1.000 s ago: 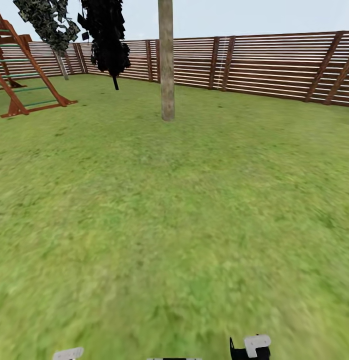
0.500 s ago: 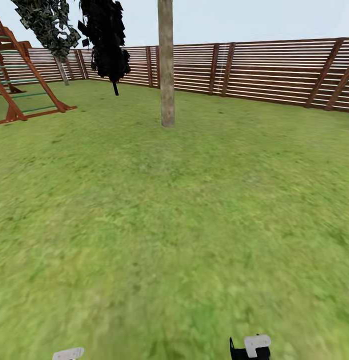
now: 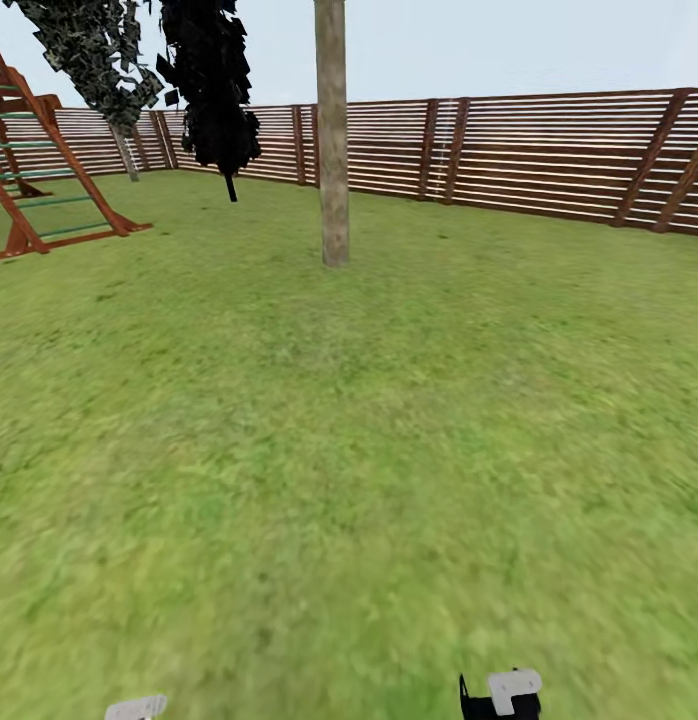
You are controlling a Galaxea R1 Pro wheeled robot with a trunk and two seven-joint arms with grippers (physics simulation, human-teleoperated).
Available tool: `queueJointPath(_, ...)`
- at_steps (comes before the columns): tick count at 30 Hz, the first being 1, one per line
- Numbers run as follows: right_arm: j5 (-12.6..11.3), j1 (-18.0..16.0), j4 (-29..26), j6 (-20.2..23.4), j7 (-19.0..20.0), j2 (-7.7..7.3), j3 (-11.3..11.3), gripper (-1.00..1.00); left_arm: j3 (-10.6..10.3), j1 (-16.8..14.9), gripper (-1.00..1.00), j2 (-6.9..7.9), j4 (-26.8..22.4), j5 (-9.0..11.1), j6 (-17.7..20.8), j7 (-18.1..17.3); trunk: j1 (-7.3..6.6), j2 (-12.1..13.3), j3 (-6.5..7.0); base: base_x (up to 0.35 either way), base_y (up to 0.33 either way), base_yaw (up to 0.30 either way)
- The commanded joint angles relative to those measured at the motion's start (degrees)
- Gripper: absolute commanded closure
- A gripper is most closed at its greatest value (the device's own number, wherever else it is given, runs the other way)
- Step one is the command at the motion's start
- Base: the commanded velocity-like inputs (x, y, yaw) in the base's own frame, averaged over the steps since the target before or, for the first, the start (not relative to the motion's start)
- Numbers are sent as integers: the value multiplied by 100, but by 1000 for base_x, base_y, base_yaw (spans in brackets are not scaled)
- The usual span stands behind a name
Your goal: In the garden, pick up the pesticide atomizer on the floor and spray pesticide onto both trees until each tree trunk is fully covered.
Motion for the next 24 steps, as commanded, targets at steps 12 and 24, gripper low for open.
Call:
queueJointPath(12, 0, 0, 5, 0, 0, 0, 0, -100, 1, 0, 100, 0, 0, 9, 0, 3, 0, 0, 107, 340, 46, 0)
queueJointPath(24, 0, 0, 7, 0, 0, 0, 1, -100, 1, 0, 100, 3, 0, 10, 0, 6, 0, 0, 213, 340, 9, 0)
